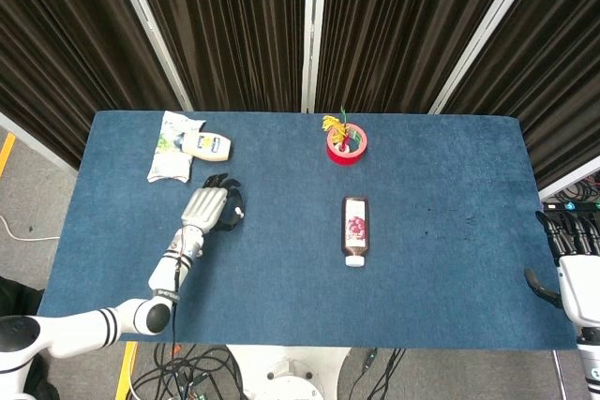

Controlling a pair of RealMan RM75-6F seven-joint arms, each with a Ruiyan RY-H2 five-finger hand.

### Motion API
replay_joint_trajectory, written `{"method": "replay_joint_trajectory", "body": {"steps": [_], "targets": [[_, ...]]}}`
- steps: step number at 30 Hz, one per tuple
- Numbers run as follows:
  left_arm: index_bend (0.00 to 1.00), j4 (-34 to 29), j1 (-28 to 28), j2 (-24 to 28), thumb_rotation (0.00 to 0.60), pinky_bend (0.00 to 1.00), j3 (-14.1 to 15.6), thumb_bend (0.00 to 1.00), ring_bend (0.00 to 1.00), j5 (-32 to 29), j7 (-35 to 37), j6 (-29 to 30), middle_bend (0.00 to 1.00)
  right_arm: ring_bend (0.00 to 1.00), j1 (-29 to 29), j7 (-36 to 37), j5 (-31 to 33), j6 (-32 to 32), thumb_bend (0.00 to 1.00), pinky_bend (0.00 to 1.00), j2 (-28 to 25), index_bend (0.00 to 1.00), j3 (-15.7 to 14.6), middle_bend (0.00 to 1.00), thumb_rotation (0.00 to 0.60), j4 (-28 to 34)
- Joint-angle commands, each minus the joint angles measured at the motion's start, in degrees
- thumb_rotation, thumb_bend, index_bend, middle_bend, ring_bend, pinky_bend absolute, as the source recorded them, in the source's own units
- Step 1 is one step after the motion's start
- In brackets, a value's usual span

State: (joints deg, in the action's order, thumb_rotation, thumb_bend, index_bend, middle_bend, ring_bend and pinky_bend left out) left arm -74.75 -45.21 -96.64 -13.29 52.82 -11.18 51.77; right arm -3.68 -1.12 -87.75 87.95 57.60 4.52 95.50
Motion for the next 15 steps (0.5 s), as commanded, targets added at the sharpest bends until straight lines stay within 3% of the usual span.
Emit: {"method": "replay_joint_trajectory", "body": {"steps": [1,7,10,15], "targets": [[0.45,0.10,-0.01,-0.05,0.600,0.00,-0.07,0.38,0.02,0.20,0.00,-0.06,0.19,0.01,0.06,0.05,0.02,0.08,0.18,0.04,0.00,0.04,0.01,0.17,0.600,-0.03],[0.34,-2.30,0.55,1.77,0.600,0.00,-0.41,0.38,0.02,1.42,0.12,0.93,0.18,0.01,0.08,0.38,0.03,0.05,0.18,0.04,-0.16,0.04,0.03,0.17,0.600,-0.17],[0.28,-6.31,2.09,5.48,0.600,0.00,-0.75,0.32,0.02,2.53,0.28,3.24,0.18,0.01,-0.03,0.71,-0.02,-0.08,0.18,0.04,-0.48,0.04,0.11,0.17,0.600,-0.20],[0.30,-14.73,7.64,15.02,0.600,0.00,-0.99,0.24,0.02,4.25,3.08,8.85,0.18,0.01,-0.16,1.96,0.13,-0.64,0.18,0.04,-0.98,0.04,0.05,0.17,0.600,-0.53]]}}
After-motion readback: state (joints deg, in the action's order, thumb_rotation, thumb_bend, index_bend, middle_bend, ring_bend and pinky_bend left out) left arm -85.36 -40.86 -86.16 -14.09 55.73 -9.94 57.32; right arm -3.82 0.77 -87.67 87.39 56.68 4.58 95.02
